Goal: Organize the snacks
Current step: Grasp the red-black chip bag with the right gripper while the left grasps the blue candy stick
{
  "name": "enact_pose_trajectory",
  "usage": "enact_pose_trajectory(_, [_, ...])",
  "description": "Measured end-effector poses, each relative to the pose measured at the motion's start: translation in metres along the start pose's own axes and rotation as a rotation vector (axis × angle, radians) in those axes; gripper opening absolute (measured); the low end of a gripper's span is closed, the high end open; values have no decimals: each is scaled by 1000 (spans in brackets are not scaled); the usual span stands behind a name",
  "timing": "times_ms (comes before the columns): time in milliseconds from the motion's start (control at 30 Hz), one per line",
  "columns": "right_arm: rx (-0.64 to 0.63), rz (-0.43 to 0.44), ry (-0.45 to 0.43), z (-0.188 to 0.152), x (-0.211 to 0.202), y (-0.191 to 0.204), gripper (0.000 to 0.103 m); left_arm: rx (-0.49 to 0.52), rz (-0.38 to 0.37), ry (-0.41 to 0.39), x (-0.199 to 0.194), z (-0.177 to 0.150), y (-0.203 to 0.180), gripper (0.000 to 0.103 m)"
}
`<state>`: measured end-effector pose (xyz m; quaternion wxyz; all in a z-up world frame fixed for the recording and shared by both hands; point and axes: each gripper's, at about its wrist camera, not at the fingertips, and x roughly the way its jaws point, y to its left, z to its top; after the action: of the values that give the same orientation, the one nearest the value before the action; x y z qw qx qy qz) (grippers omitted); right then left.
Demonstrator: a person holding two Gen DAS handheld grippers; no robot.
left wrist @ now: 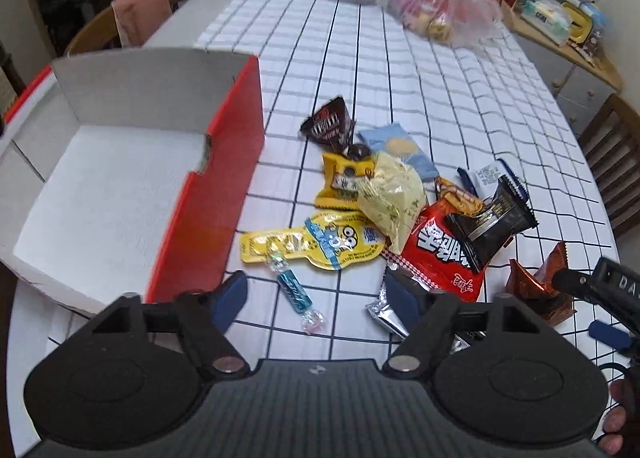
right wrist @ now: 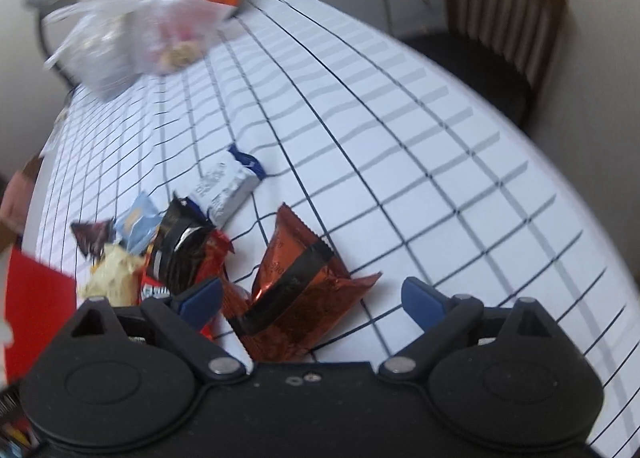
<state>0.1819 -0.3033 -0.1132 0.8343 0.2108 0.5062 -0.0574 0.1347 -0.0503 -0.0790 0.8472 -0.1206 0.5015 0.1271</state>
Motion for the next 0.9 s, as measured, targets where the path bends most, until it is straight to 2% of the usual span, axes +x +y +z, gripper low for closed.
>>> enact_pose_trajectory(100, [80, -9, 29, 2, 10, -4, 95, -19, 4, 26, 10, 3, 0, 67])
enact_pose_trajectory(167, [120, -11, 48, 3, 16, -7, 91, -34, 9, 37, 15, 4, 3, 67])
enact_pose_trajectory(267, [166, -10, 69, 4, 24, -9, 87, -52, 18, 63, 25, 5, 5, 61])
enact_pose_trajectory(467, [164, 17, 92, 4, 29, -5, 81, -65, 46, 105, 49, 5, 1, 60])
enact_pose_trajectory(700, [158, 27, 101, 5, 30, -8, 76, -108, 48, 145, 68, 8, 7, 54])
enact_pose_trajectory(900, [154, 41, 96, 6, 28, -8, 63, -119, 45, 150, 73, 9, 12, 46])
